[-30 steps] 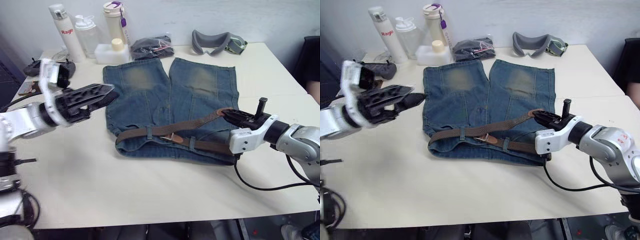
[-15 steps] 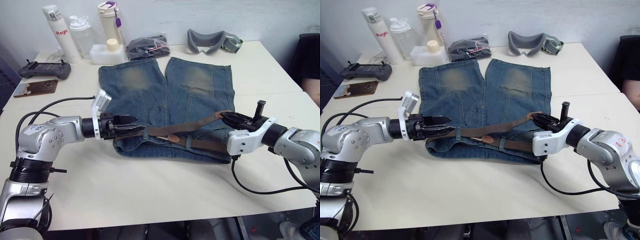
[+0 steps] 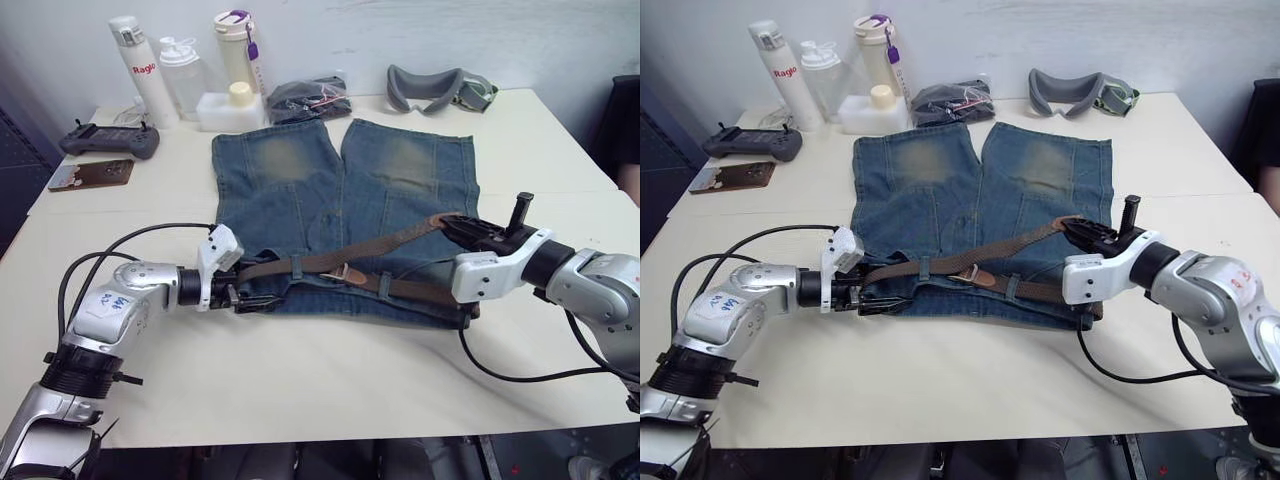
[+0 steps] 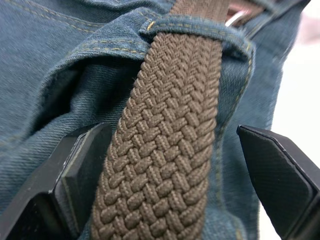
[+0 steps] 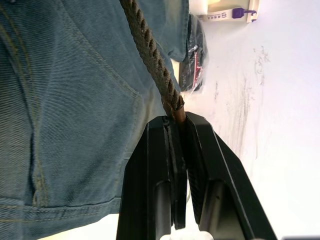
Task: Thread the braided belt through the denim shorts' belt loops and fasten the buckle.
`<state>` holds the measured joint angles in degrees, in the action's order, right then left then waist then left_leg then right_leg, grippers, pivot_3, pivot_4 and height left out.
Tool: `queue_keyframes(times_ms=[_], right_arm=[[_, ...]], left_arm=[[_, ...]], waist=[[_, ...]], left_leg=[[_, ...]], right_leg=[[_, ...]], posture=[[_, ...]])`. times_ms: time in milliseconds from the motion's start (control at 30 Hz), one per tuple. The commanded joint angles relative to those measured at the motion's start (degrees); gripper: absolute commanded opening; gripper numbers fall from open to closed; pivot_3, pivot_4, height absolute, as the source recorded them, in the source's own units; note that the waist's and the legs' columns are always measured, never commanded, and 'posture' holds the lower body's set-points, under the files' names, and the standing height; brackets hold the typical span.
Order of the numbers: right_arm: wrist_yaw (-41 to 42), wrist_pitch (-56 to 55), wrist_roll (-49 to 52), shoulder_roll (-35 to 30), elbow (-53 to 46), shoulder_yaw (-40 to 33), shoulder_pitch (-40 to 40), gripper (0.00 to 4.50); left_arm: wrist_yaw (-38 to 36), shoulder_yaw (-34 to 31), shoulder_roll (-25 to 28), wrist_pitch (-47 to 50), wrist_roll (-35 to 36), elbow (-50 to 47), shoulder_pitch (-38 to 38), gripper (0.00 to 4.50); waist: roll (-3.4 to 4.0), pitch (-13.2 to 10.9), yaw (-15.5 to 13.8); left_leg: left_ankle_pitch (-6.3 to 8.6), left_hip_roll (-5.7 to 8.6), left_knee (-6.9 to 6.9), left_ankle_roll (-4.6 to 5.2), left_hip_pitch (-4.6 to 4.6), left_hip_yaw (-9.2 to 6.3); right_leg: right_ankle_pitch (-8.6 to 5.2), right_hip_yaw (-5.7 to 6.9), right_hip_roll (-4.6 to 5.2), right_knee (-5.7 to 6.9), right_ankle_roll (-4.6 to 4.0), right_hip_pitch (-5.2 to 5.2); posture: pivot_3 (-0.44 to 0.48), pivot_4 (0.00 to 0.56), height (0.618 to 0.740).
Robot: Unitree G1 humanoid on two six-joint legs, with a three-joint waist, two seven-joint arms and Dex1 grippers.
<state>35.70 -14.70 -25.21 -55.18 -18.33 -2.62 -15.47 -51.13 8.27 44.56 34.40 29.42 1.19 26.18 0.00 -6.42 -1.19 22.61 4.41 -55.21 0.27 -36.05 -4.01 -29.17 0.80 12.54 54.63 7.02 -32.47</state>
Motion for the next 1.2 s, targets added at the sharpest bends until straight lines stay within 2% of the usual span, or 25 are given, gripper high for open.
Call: queue_keyframes(times_ms=[33, 100, 200, 333, 467, 567, 667, 800, 1033, 1133, 1200], right_arm=[[0.9, 0.4, 2.3, 0.8, -1.9, -0.1, -1.7, 0.00], [1.9, 0.9, 3.5, 1.4, -2.5, 0.3, -2.4, 0.00], [3.8, 2.3, 5.6, 2.4, -3.6, 1.1, -3.0, 0.00], [6.5, 5.2, 8.4, 3.2, -5.4, 2.0, -2.9, 0.00], [8.7, 11.0, 11.7, 4.8, -7.2, 1.8, -3.4, 0.00], [11.1, 18.8, 16.1, 6.2, -9.5, 1.4, -4.6, 0.00], [12.2, 23.0, 17.3, 6.6, -11.3, 1.5, -5.4, 0.00], [12.9, 27.4, 18.5, 6.8, -13.5, 2.1, -6.6, 0.00], [13.1, 30.0, 18.8, 6.5, -15.0, 2.6, -7.4, 0.00], [13.1, 30.7, 18.8, 6.5, -15.4, 2.9, -7.4, 0.00], [13.1, 31.1, 18.9, 6.6, -15.6, 3.0, -7.3, 0.00]], left_arm=[[-1.7, -9.7, -1.2, 9.2, 8.8, 4.4, 2.7, 4.42], [-4.0, -15.4, -1.2, 14.3, 15.6, 5.7, 6.1, 4.42], [-5.8, -20.3, -1.0, 20.1, 21.8, 6.1, 9.8, 4.42], [-4.1, -23.0, -3.3, 25.3, 27.3, 2.8, 14.1, 4.42], [0.2, -18.7, -8.1, 22.5, 23.9, -3.5, 16.2, 4.42], [3.6, -6.7, -12.8, 13.7, 11.7, -9.6, 16.8, 4.42], [8.3, -4.0, -17.3, 9.7, 6.4, -9.2, 17.6, 4.42], [7.7, 3.0, -18.7, 2.9, -1.8, -11.0, 18.1, 4.42], [6.8, 6.2, -19.9, -3.6, -8.9, -8.7, 18.2, 4.42], [6.1, 5.9, -21.2, -4.8, -9.2, -8.1, 18.3, 3.71], [5.9, 5.8, -21.8, -5.4, -9.8, -8.0, 18.3, 2.91]], waist=[[-0.05, 0.0, 0.1], [-0.30, -0.2, 0.3], [-0.42, -0.2, 0.6], [-0.42, -0.2, 0.9], [-0.49, -0.2, 1.1], [-0.51, -0.2, 1.0], [-0.53, -0.2, 1.1], [-0.56, -0.2, 1.5], [-0.56, -0.2, 1.1], [-0.56, -0.2, 1.0], [-0.56, -0.2, 1.1]], left_leg=[[0.00, 0.00, 0.01, 0.00, -0.01, -0.01], [-0.04, 0.00, 0.05, -0.07, -0.04, -0.12], [-0.17, 0.00, 0.13, -0.31, -0.05, -0.36], [-0.18, 0.00, 0.14, -0.32, -0.03, -0.37], [-0.18, 0.02, 0.10, -0.31, -0.03, -0.36], [-0.19, 0.02, 0.09, -0.31, -0.03, -0.35], [-0.22, 0.03, 0.09, -0.24, -0.03, -0.22], [-0.23, 0.00, 0.15, -0.24, 0.01, -0.20], [-0.25, 0.00, 0.21, -0.27, 0.03, -0.20], [-0.25, 0.03, 0.20, -0.27, 0.03, -0.21], [-0.25, 0.03, 0.20, -0.26, 0.02, -0.21]], right_leg=[[0.00, 0.00, -0.02, 0.03, 0.00, -0.04], [0.00, 0.03, -0.07, 0.13, 0.02, -0.13], [0.14, 0.20, -0.11, 0.17, 0.29, -0.12], [0.17, 0.22, -0.10, 0.16, 0.35, -0.06], [0.19, 0.21, -0.09, 0.16, 0.40, -0.01], [0.37, 0.22, -0.08, 0.13, 0.75, 0.02], [0.41, 0.17, -0.08, 0.06, 0.83, 0.05], [0.44, 0.17, -0.09, 0.02, 0.90, 0.01], [0.45, 0.20, -0.07, 0.01, 0.92, 0.02], [0.46, 0.20, -0.06, 0.00, 0.93, 0.03], [0.47, 0.21, -0.06, -0.01, 0.95, 0.03]], posture=[[0.000, 0.150, 0.627], [0.000, 0.150, 0.627], [0.000, 0.150, 0.627], [0.000, 0.150, 0.627], [0.000, 0.150, 0.627], [0.000, 0.150, 0.627], [0.000, 0.150, 0.627], [0.000, 0.150, 0.627], [0.000, 0.150, 0.627], [0.000, 0.150, 0.627], [0.000, 0.150, 0.627]])
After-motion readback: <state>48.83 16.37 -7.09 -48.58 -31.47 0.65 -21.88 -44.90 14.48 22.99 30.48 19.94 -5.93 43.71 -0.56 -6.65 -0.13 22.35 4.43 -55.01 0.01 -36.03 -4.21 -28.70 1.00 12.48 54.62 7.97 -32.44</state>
